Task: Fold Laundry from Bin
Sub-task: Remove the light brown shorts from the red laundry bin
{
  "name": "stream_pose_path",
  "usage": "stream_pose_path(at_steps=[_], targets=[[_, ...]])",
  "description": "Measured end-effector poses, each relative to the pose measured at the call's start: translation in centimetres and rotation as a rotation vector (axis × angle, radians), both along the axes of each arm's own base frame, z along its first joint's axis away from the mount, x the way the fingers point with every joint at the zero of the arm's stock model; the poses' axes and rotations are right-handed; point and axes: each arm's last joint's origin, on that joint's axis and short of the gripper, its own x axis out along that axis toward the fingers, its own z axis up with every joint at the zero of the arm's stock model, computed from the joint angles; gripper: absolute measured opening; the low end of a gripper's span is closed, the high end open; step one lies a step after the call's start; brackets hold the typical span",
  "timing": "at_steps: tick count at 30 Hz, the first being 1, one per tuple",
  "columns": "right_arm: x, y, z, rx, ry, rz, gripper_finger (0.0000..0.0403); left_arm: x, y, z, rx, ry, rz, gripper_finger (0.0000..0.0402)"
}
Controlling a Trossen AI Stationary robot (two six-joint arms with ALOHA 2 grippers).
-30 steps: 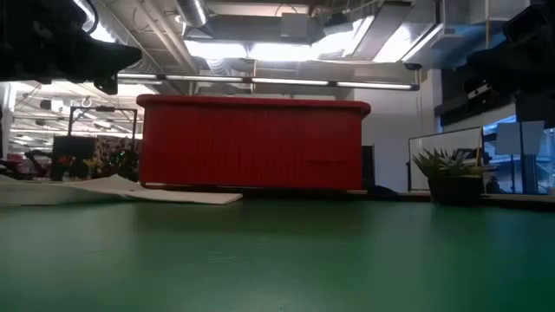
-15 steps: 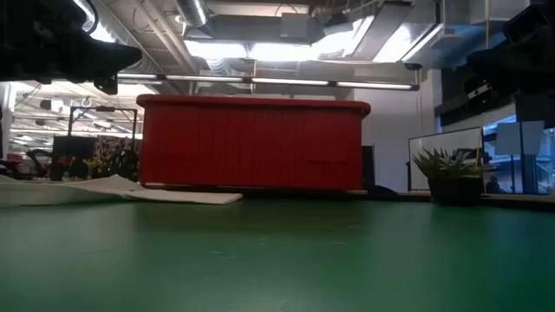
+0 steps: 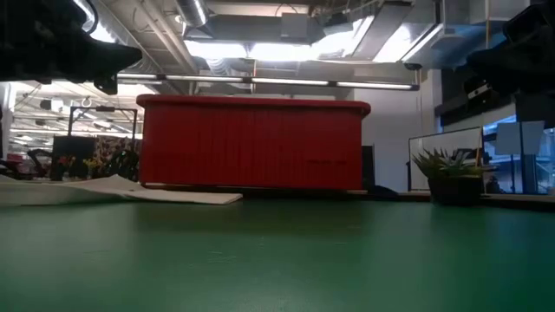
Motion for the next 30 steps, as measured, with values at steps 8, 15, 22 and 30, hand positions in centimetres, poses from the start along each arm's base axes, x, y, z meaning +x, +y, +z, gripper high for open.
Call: stream_pose_path(at_steps=[8,15,22,30], targets=[[0.0,0.0,0.1,-0.001,-0.006,-0.006,0.0021,0.0,0.0,0.3,0.000,-0.029,0.000,0.0000],[0.0,-0.4,0.5,-0.021,-0.051,-0.146,0.0021,0.0,0.0,0.3,0.000,-0.029,0.000,0.0000],[0.0,-0.5,0.6,-0.018,-0.059,-0.176,0.0021,-0.1,0.2,0.6,-0.017,-0.067,0.065,0.0000],[0.0,-0.5,0.6,-0.016,-0.059,-0.171,0.0021,-0.4,0.2,1.9,-0.141,-0.216,0.044,0.0057]])
